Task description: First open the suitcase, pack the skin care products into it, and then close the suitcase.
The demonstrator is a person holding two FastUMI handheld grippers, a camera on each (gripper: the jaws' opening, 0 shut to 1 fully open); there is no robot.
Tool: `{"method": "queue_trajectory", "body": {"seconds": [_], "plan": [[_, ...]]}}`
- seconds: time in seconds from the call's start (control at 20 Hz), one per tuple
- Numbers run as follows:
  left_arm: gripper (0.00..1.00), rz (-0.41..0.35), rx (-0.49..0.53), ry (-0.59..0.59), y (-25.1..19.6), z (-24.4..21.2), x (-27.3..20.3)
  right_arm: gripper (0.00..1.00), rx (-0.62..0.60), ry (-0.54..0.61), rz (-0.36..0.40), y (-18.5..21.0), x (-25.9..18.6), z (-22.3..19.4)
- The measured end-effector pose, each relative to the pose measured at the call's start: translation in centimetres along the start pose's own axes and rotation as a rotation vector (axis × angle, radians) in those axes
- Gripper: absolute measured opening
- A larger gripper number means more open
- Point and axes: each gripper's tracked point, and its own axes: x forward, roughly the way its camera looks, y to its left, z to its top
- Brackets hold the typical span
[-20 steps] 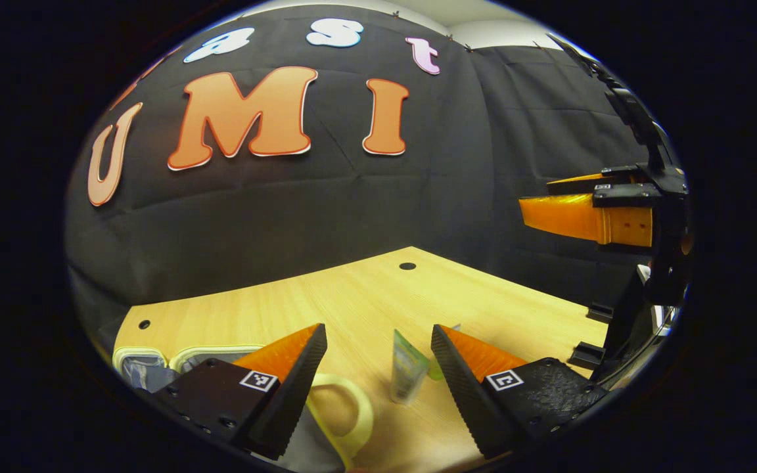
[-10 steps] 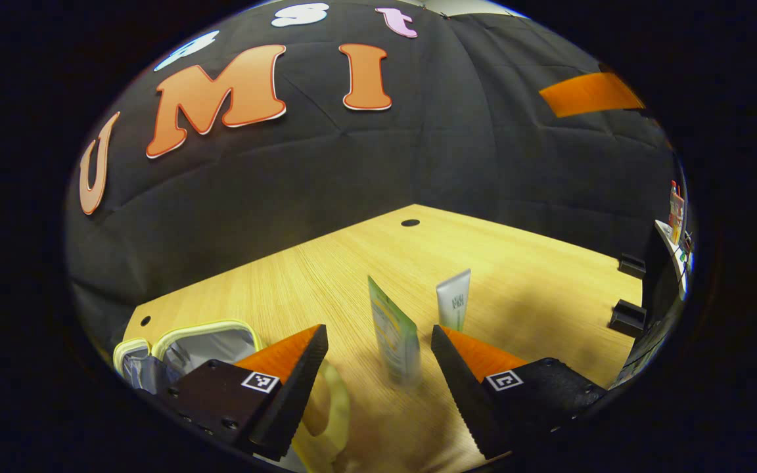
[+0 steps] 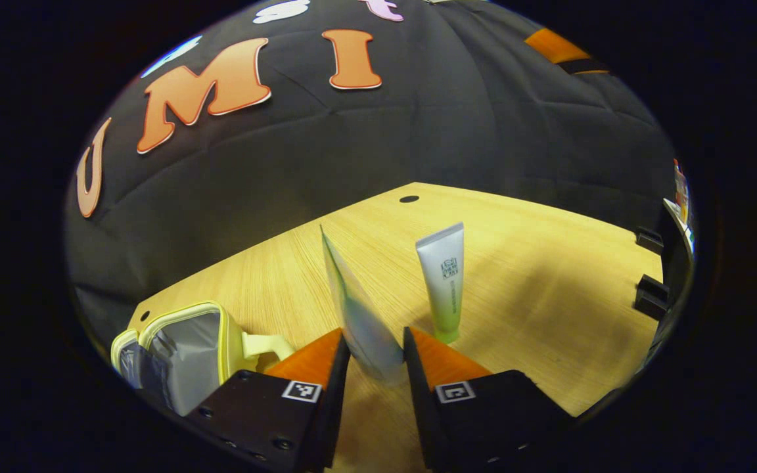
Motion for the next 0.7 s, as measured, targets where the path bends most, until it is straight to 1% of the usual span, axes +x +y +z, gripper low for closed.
{"method": "queue_trajectory", "body": {"seconds": [0.05, 0.1, 0.15, 0.3, 0.4, 0.55, 0.7], "plan": [[0.41, -0.005, -0.004, -0.001, -0.2, 0.0, 0.5, 0.96, 0.008, 0.002, 0.030, 0.4, -0.1, -0.2], [0.41, -0.004, -0.017, 0.004, -0.2, 0.1, 0.1, 0.96, 0.014, 0.008, 0.051, 0.8, 0.0, -0.6], [0.35, -0.007, -0.042, 0.008, -0.4, 0.3, 0.1, 0.96, 0.007, 0.021, 0.075, 1.3, 0.2, -1.3], [0.35, 0.014, -0.087, 0.002, -0.3, 1.0, -0.4, 0.96, -0.011, 0.034, 0.121, 2.3, 0.8, -2.4], [0.35, 0.036, -0.119, -0.027, -0.1, 2.0, -0.6, 0.96, -0.018, 0.042, 0.156, 3.1, 1.3, -3.2], [0.35, 0.090, -0.166, -0.071, 0.9, 3.5, -1.0, 0.96, 0.004, 0.068, 0.220, 4.5, 2.4, -4.6], [0.35, 0.149, -0.207, -0.097, 2.0, 4.6, -1.6, 0.96, -0.009, 0.074, 0.275, 6.1, 3.7, -5.9]]}}
